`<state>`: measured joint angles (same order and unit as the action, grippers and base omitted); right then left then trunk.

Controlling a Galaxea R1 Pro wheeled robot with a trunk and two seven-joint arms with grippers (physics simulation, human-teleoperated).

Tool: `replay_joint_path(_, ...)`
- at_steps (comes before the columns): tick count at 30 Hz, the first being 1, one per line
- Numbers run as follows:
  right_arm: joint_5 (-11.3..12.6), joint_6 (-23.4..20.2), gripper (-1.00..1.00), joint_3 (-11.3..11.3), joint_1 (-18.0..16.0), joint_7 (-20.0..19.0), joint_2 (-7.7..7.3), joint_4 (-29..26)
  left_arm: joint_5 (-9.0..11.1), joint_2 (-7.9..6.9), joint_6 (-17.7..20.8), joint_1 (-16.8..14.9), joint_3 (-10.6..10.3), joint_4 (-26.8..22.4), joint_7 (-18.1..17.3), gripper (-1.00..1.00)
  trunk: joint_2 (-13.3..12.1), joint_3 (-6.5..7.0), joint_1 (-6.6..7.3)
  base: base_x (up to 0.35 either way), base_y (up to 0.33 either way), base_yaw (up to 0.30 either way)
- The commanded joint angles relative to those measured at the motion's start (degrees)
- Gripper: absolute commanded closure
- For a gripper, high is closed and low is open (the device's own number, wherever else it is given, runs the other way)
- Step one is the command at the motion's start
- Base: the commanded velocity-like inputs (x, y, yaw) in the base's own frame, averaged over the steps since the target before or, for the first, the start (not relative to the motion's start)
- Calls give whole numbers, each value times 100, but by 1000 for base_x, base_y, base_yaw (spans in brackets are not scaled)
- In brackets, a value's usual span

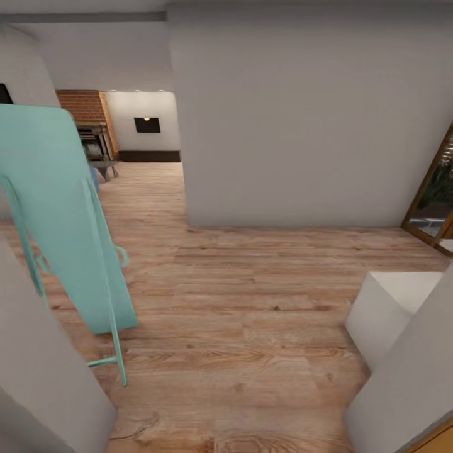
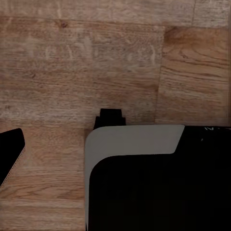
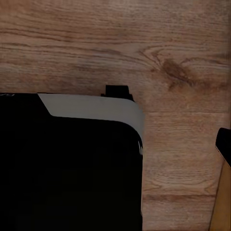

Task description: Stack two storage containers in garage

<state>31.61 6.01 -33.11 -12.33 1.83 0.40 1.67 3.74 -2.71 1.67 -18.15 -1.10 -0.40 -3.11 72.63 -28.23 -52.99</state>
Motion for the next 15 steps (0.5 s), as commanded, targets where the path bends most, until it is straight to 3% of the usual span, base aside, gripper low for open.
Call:
replay_joint_path(1,40,23,-100,-47,-6,1,4,17,40,-2,18,-3,-13,-4,-22,-100,2,-5,-3,322,0,0)
replay_joint_path(15,43,33,-100,-55,-6,1,35,14,40,-3,18,-3,-13,-4,-20,-100,2,-5,-3,322,0,0)
